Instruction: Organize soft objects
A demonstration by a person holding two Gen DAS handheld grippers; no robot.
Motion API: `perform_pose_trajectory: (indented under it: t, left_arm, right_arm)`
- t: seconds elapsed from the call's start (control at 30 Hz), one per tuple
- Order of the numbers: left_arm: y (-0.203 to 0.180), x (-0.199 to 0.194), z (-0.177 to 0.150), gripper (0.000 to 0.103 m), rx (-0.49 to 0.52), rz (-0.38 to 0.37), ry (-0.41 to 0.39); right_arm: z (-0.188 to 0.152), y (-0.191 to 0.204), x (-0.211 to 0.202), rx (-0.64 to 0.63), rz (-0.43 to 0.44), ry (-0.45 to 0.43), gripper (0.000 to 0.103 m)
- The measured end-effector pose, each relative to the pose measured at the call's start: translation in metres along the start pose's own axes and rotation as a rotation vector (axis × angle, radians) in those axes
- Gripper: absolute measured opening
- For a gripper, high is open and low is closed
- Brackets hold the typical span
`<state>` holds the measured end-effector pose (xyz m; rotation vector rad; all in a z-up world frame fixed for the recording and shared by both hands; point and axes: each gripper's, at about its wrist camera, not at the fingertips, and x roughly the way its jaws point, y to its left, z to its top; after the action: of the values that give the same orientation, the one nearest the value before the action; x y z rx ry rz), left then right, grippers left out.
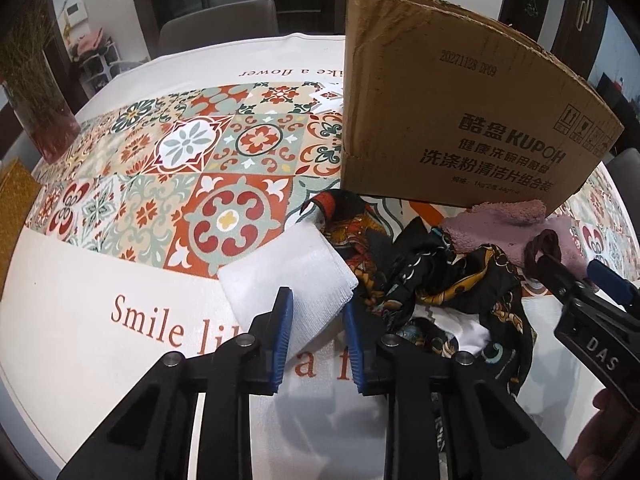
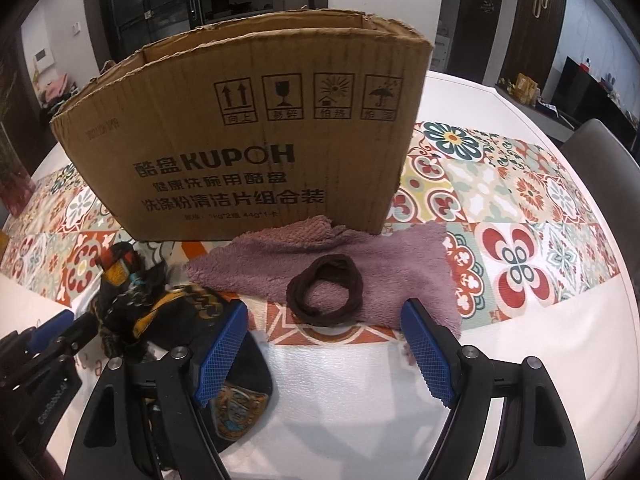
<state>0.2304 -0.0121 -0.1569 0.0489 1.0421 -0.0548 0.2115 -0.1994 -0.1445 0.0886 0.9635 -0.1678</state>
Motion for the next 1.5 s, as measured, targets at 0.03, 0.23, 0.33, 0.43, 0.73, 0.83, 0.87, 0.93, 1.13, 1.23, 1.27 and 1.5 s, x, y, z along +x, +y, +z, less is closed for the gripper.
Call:
perform_pose_trajectory:
  t: [0.03,0.23,0.33,0.43,0.73,0.83,0.87,0.93,1.13,1.23,1.27,1.5]
  left_arm:
    - [0.001,-0.001,-0.001,0.025,-0.005,-0.002,0.003]
    - [0.003,-0.008,-0.003,0.006,-0.006,0.006,-0.010]
    - [0.004,-0.009,-0.003,0.005,-0.006,0.008,-0.010]
    - [0.004,-0.010,-0.004,0.005,-0.002,0.016,-0.016]
    - [0.001,-0.010,-0.006,0.005,0.011,0.035,-0.011]
    - [0.000,-0.010,-0.007,0.005,0.013,0.038,-0.011]
    - [0.000,-0.010,-0.006,0.005,0.012,0.039,-0.011]
    - [0.000,-0.010,-0.006,0.005,0.011,0.043,-0.011]
    - [0.002,-0.015,-0.004,0.005,0.002,0.043,-0.021]
    - [0.002,-0.019,-0.004,0.005,0.003,0.044,-0.030]
    - [0.001,-0.020,-0.003,0.005,0.003,0.044,-0.032]
    - [0.000,-0.028,-0.002,0.005,0.002,0.041,-0.046]
  right_arm:
    - [0.000,0.001,0.000,-0.001,0.003,0.000,0.080]
    - [-0.001,0.004,0.002,-0.006,0.011,-0.001,0.078]
    - [-0.002,0.005,0.004,-0.010,0.015,0.003,0.074]
    - [-0.003,0.007,0.008,-0.018,0.022,0.018,0.057]
    - [-0.011,0.004,0.024,-0.004,0.056,0.081,0.018]
    - [-0.012,0.006,0.023,-0.012,0.057,0.078,0.010]
    - [-0.013,0.005,0.022,-0.015,0.057,0.074,0.009]
    - [-0.014,0.008,0.018,-0.023,0.055,0.061,0.006]
    - [-0.013,0.015,0.000,-0.036,0.061,0.023,0.003]
    - [-0.011,0.018,-0.006,-0.026,0.062,0.007,0.003]
    - [-0.013,0.018,-0.008,-0.025,0.064,0.005,0.002]
    - [-0.007,0.017,-0.021,-0.029,0.067,-0.031,0.002]
